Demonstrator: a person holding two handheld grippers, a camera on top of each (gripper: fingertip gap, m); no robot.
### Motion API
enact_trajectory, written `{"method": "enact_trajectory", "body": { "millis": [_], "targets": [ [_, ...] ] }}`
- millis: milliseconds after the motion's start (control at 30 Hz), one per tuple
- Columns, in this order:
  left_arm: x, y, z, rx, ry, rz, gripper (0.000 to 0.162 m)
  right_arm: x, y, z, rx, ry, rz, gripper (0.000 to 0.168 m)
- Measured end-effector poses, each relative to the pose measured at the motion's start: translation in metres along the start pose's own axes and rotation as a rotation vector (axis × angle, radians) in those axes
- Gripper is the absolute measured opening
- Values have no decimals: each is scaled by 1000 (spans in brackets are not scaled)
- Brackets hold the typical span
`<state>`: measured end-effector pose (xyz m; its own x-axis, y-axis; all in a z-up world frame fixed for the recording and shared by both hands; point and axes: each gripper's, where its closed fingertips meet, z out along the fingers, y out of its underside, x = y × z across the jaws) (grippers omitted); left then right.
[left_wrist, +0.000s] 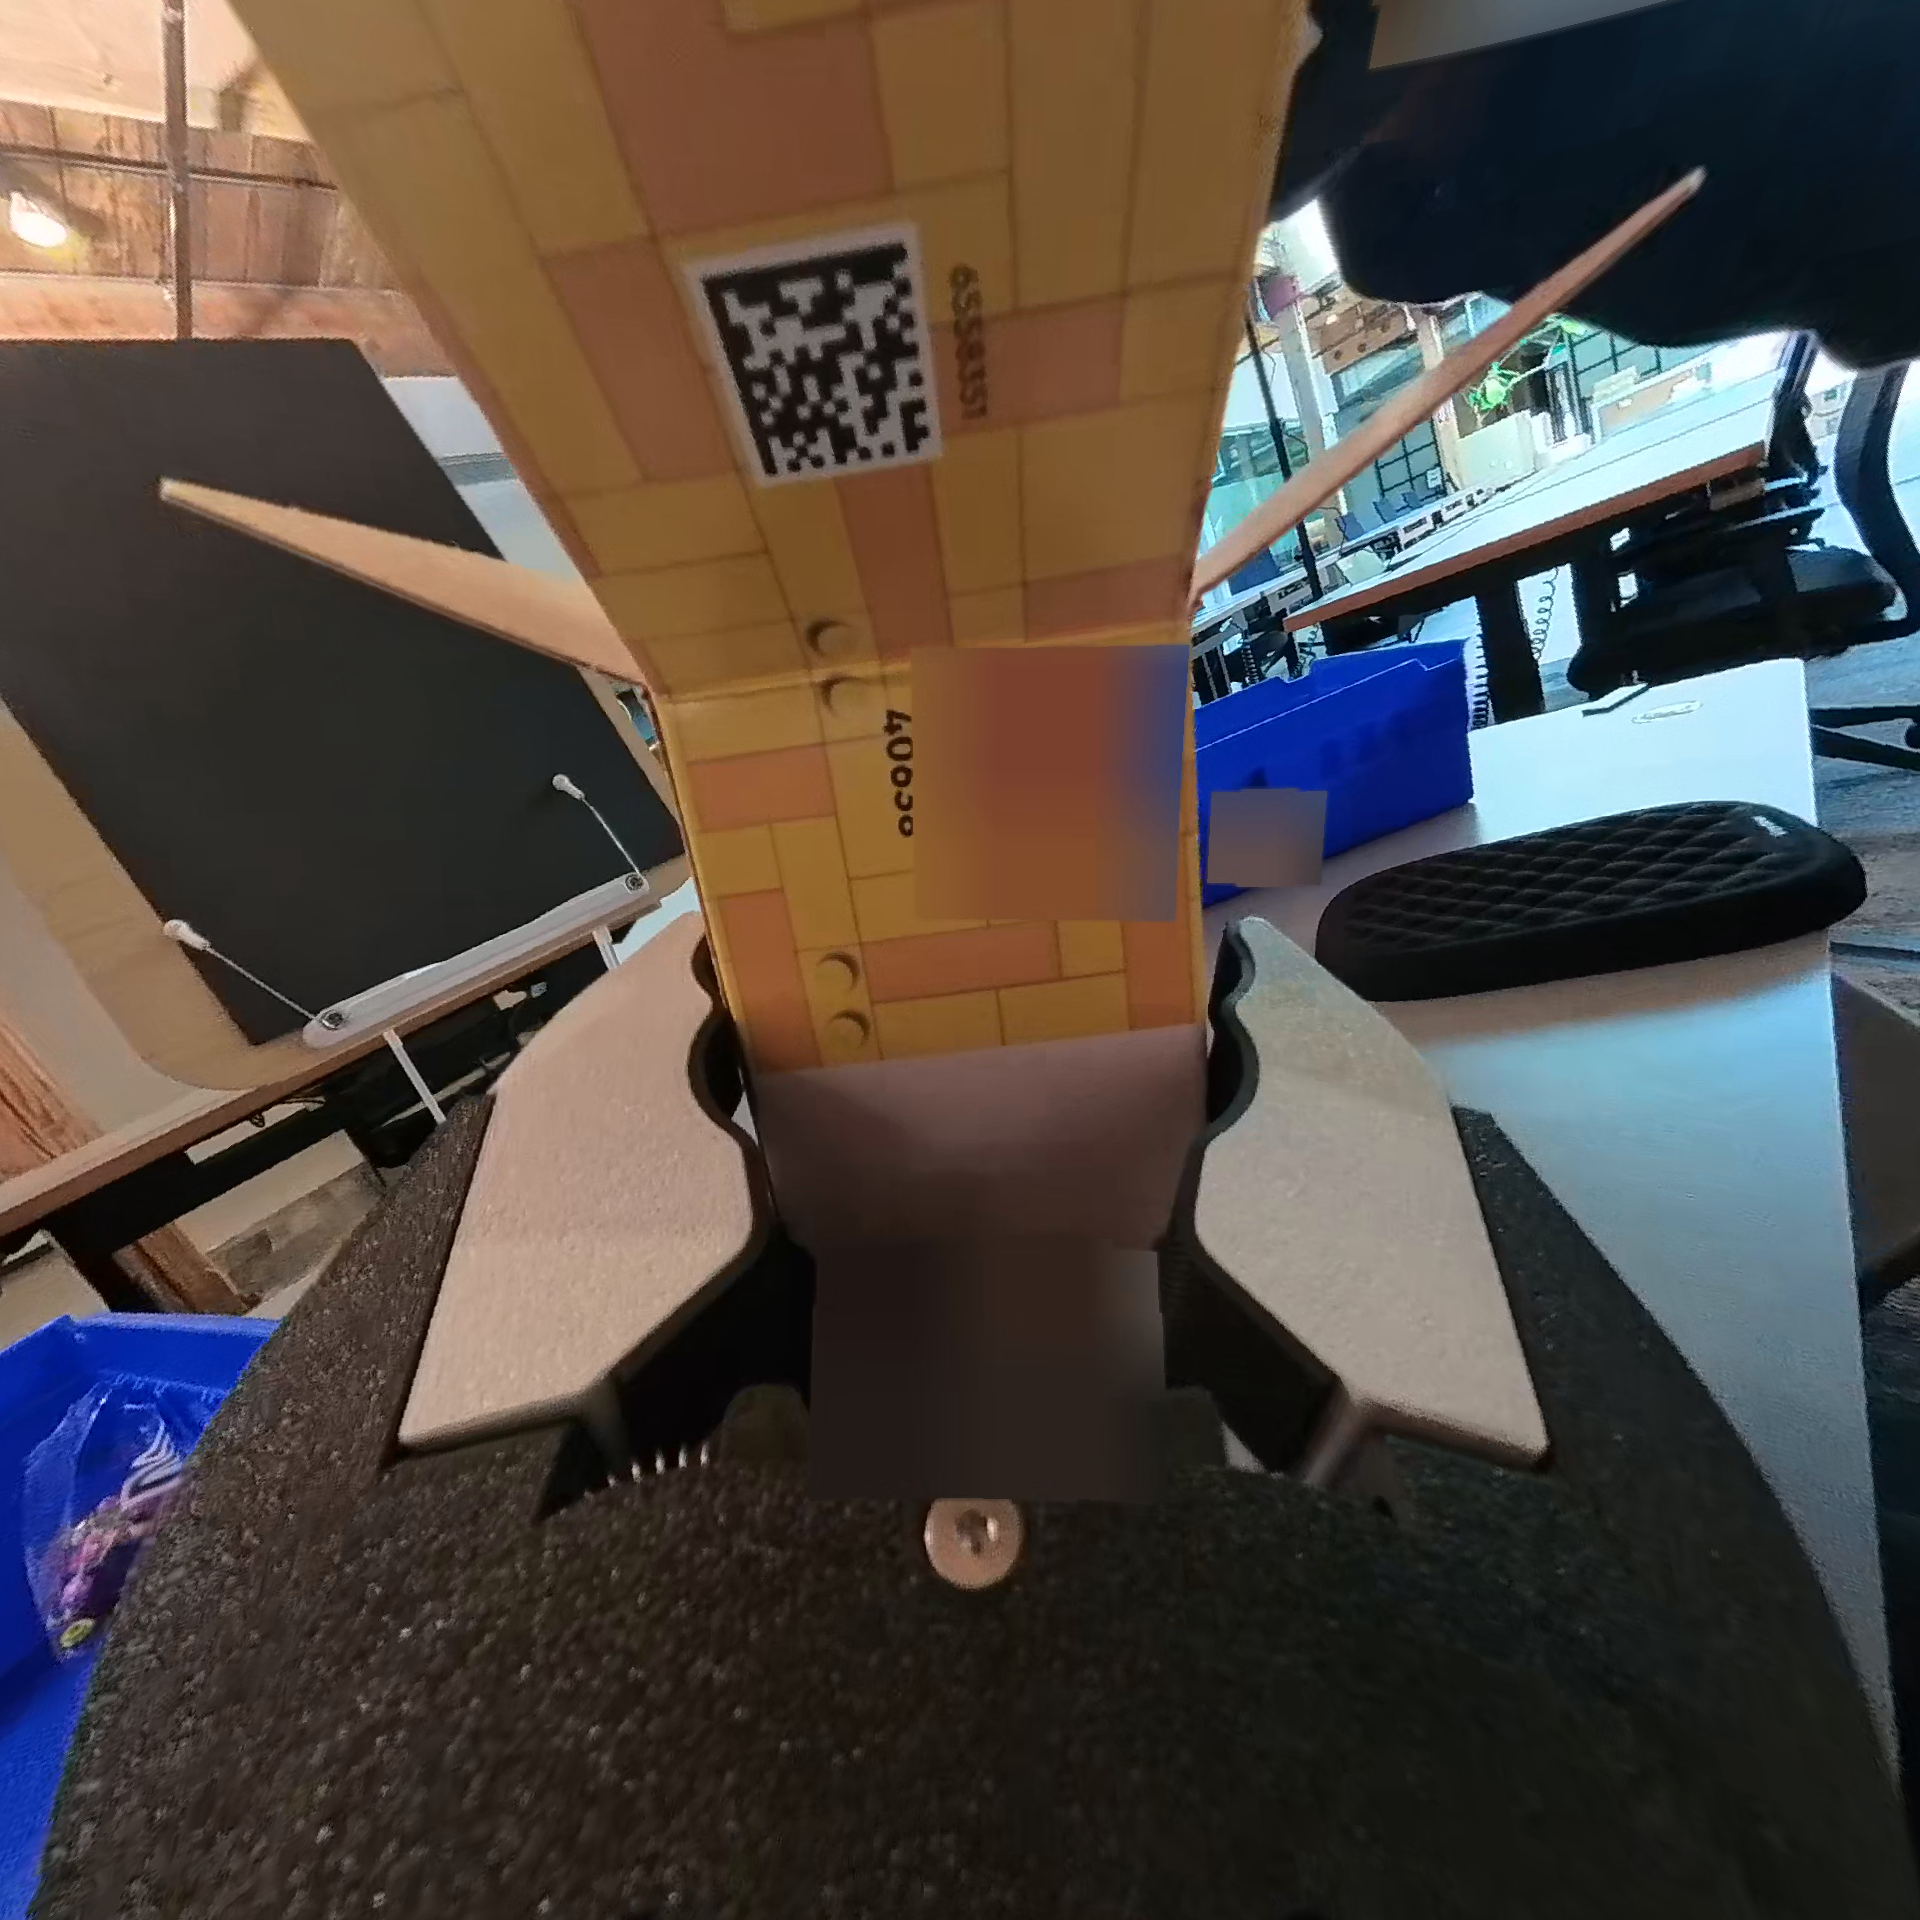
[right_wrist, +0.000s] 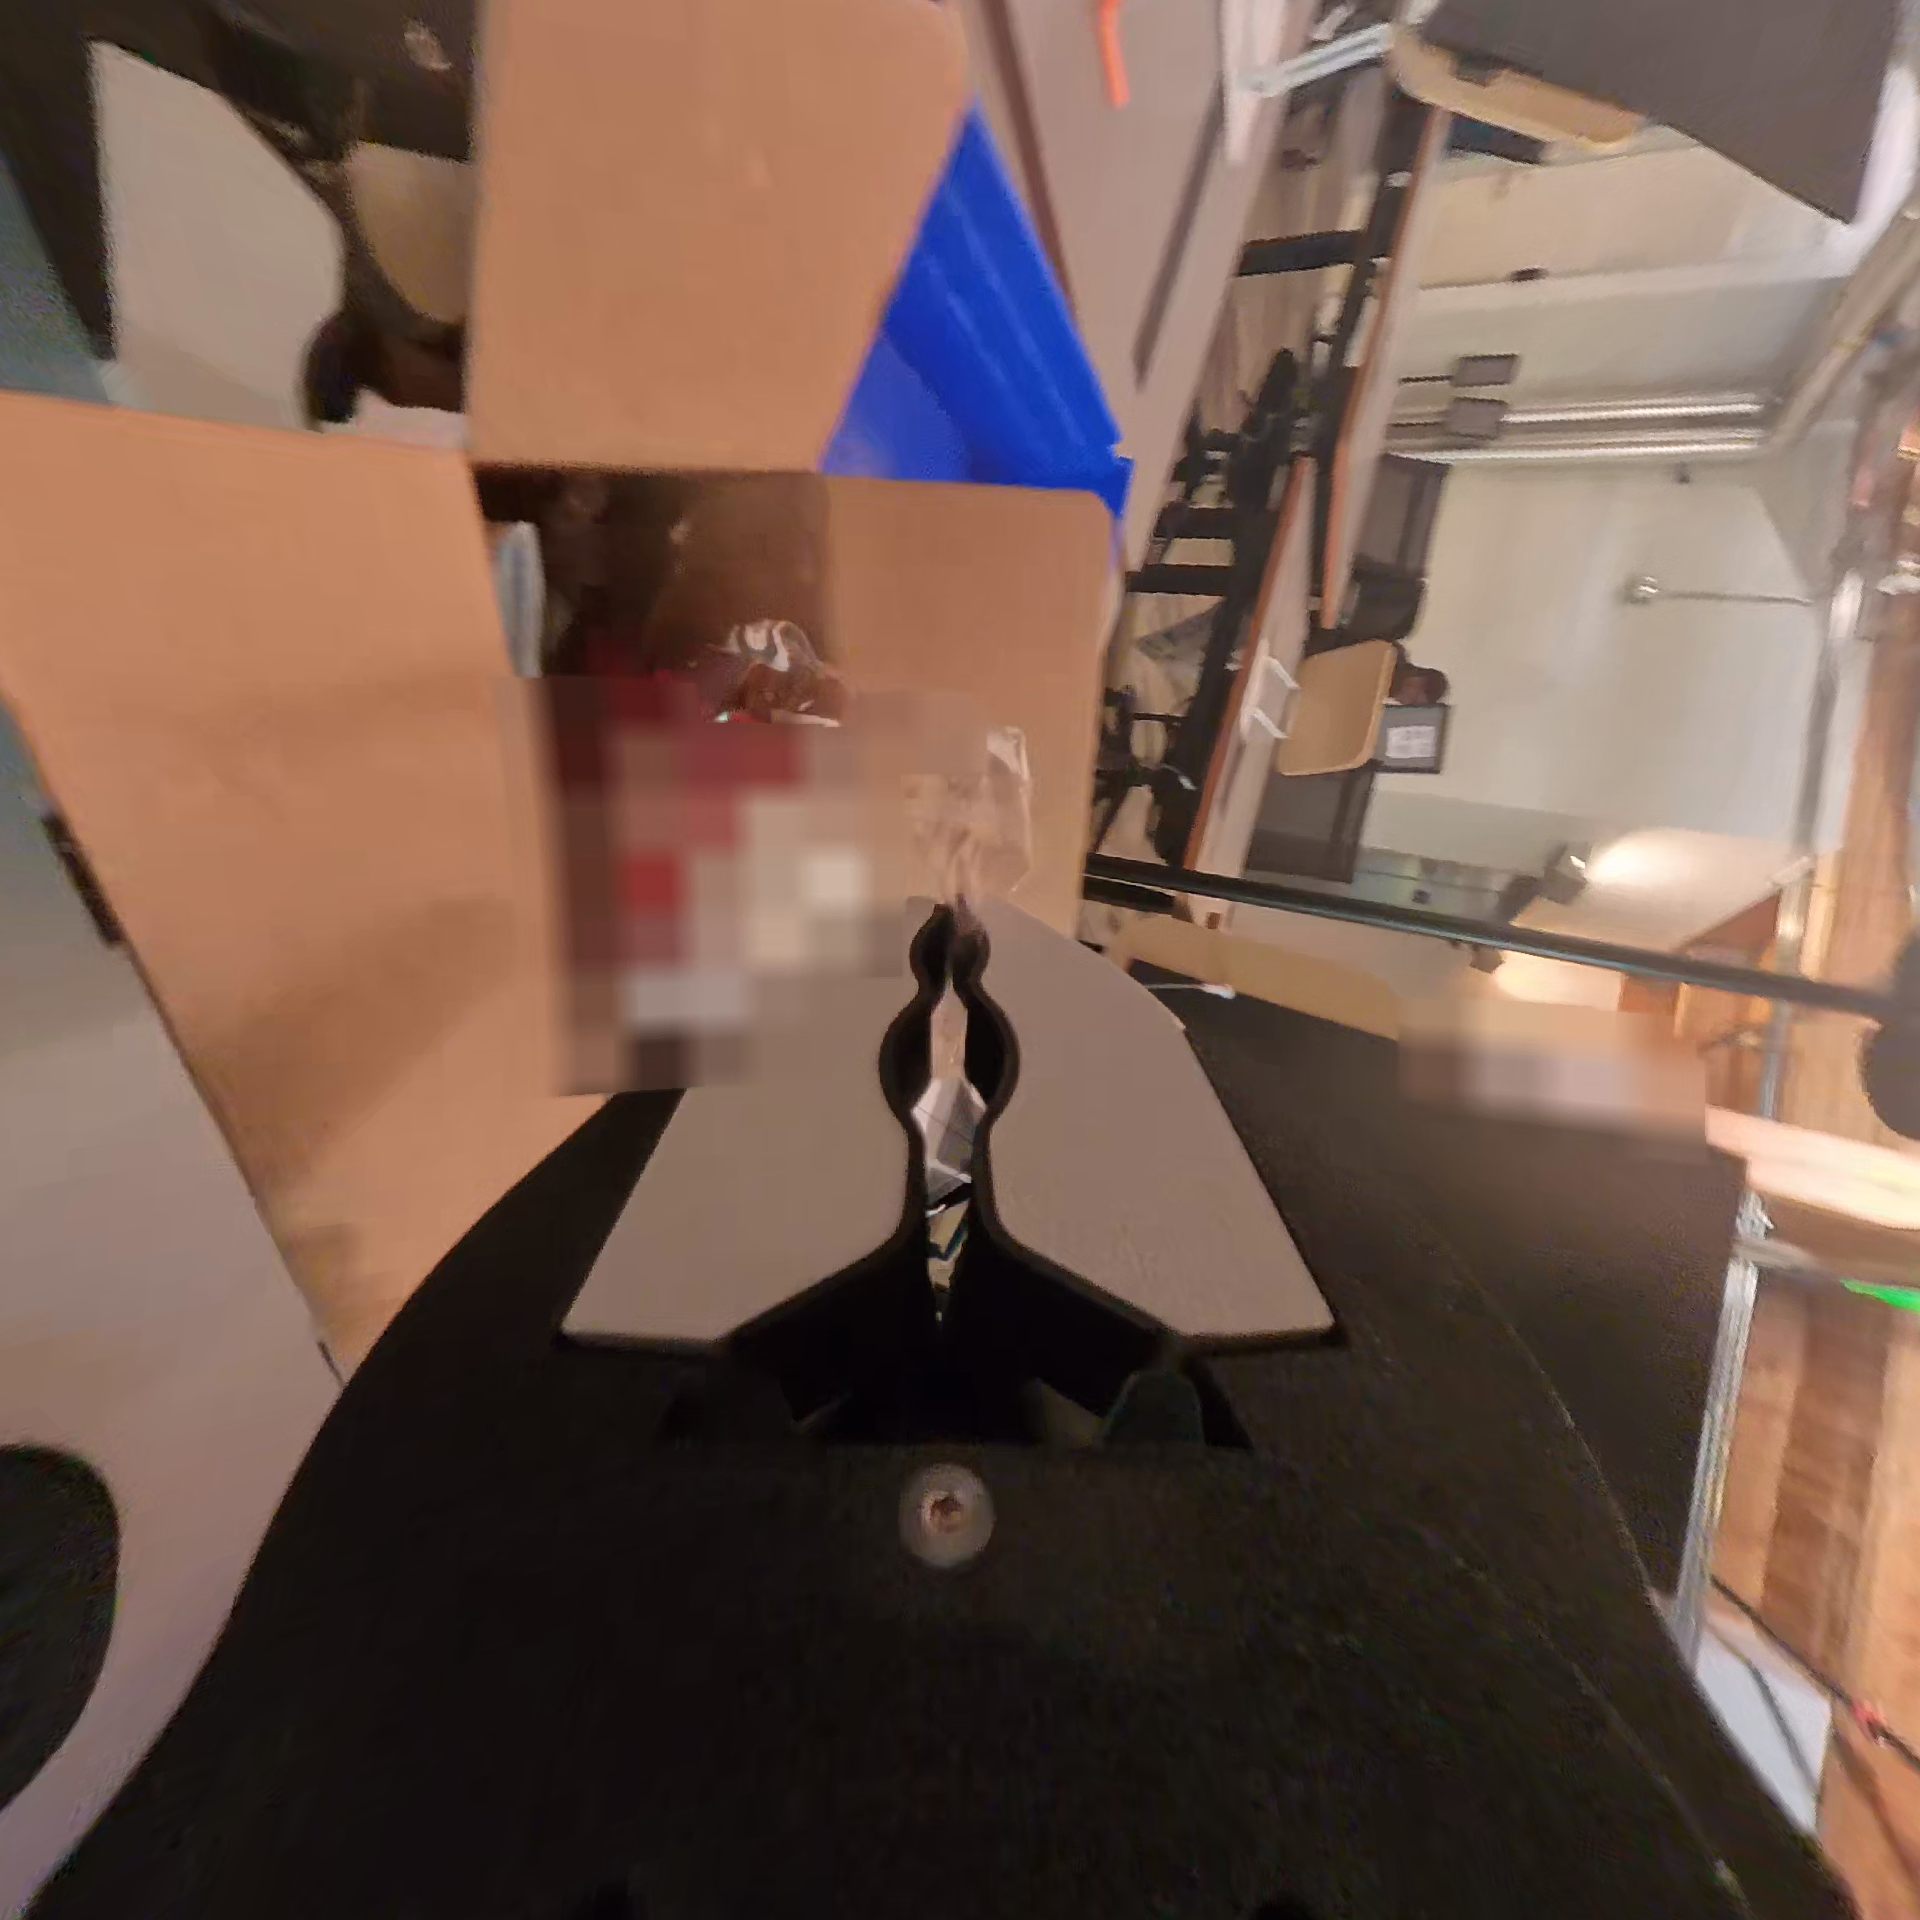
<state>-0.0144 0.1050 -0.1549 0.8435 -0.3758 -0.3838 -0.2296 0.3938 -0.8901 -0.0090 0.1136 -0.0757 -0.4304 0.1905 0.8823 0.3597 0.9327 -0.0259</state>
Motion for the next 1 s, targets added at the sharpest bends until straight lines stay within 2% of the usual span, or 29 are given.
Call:
{"method": "enact_trajectory", "body": {
  "millis": [267, 433, 533, 633, 700, 767, 800, 867, 933, 1000],
  "targets": [
    [14, -4, 0, 10, 52, 106, 89, -59, -3, 24, -25, -369, -10, 0],
    [21, -5, 0, 9, 69, 159, 90, -82, -9, 35, -5, -479, 45, 0],
    [19, -5, 1, 3, 61, 166, 90, -81, -11, 34, 5, -488, 58, 0],
    [19, -4, 0, 3, 66, 170, 90, -69, -12, 14, 48, -502, 138, 17],
    [20, -5, 1, 1, 62, 177, 90, -58, -13, -1, 88, -504, 232, 26],
    [17, -5, 2, -14, 25, 177, 90, -46, -13, -9, 112, -472, 409, 20],
    [16, -4, 3, -29, -14, 177, 90, -41, -10, -10, 84, -455, 561, 13],
    [14, -4, 4, -67, -100, 221, 90, -40, -4, -11, 15, -431, 936, 12],
    [19, -4, 7, -97, -147, 333, 91, -43, -7, -14, 47, -429, 1233, 15],
    [31, -2, 11, -113, -135, 420, 91, -49, 3, -11, 13, -386, 1365, 31]
  ]
}}
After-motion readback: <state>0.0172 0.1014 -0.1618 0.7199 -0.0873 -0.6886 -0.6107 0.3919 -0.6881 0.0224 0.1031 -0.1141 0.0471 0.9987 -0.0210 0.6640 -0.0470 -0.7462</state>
